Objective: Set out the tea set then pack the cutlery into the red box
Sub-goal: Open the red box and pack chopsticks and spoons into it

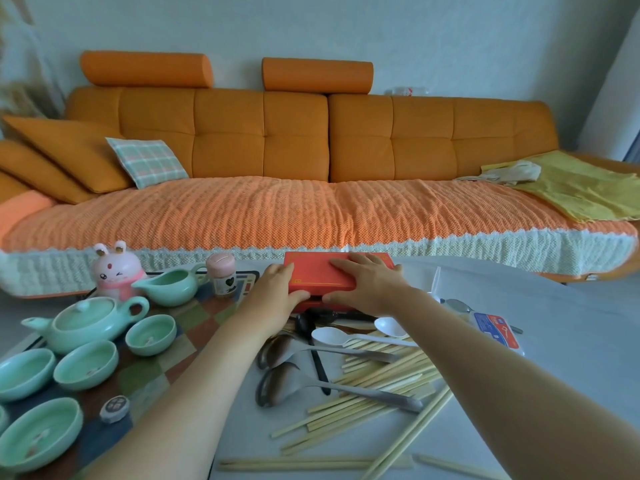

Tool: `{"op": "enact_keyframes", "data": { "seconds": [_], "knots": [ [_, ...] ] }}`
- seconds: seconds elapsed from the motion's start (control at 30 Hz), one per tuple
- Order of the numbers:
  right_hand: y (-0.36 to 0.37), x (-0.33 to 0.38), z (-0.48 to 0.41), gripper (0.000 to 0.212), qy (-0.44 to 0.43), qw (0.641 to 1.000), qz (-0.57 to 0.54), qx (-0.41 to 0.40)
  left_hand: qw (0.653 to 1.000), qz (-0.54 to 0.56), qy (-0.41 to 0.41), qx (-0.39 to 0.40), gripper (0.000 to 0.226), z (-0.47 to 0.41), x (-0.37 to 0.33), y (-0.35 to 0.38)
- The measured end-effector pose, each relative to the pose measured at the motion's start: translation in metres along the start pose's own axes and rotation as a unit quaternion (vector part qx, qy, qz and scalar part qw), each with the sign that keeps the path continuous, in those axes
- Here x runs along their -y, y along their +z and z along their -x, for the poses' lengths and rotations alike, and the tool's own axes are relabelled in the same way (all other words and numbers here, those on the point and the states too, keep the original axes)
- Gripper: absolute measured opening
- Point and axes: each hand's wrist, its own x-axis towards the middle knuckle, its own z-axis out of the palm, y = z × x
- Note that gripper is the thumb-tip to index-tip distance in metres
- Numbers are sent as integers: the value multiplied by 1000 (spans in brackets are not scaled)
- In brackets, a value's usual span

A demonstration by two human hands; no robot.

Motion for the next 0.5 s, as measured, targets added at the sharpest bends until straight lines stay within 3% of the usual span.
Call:
{"op": "enact_keyframes", "data": {
  "seconds": [0.37, 0.5],
  "knots": [
    [-1, 0, 2, 88, -15, 999, -20, -48, 999, 27, 25, -39, 66, -5, -5, -6],
    [-8, -3, 3, 70, -80, 989, -39, -116, 992, 42, 60, -106, 50, -11, -15, -14]
  ]
}}
